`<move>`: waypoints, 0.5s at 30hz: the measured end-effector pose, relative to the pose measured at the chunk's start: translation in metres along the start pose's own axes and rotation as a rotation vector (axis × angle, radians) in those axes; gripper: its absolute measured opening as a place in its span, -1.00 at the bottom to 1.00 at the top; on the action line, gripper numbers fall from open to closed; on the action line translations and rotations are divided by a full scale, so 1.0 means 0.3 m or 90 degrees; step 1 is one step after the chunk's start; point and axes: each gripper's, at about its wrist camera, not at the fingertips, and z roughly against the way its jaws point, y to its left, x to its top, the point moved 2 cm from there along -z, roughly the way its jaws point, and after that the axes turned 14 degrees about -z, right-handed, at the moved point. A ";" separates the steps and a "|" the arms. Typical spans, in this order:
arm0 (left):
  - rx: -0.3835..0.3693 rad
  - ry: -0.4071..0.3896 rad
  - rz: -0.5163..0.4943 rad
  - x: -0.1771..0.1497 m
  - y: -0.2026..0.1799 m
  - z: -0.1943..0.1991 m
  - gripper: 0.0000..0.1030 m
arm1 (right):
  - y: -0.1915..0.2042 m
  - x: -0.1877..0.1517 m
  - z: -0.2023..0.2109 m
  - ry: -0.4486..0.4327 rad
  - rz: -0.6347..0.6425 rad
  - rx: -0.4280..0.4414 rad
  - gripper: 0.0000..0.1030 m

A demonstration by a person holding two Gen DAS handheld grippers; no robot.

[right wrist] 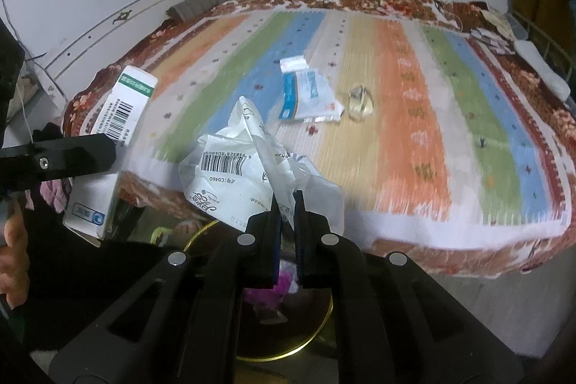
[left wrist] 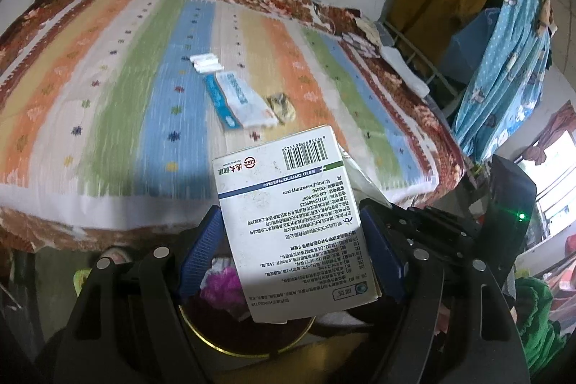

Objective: Collect trash
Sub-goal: 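Open the left tool over the bin while the right tool releases the white wrapper into it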

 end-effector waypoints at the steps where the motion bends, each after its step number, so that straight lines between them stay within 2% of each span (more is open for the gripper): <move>1: 0.001 0.003 0.001 -0.010 -0.001 -0.002 0.48 | -0.001 -0.018 -0.002 0.006 -0.003 0.001 -0.90; 8: 0.014 0.041 0.016 -0.104 -0.017 -0.035 0.48 | -0.002 -0.124 -0.025 0.045 -0.007 -0.017 -0.90; 11: 0.046 0.070 0.021 -0.146 -0.022 -0.065 0.48 | 0.002 -0.159 -0.042 0.062 0.002 -0.026 -0.90; 15: 0.060 0.104 0.038 -0.179 -0.013 -0.107 0.48 | 0.009 -0.192 -0.069 0.080 0.012 -0.047 -0.90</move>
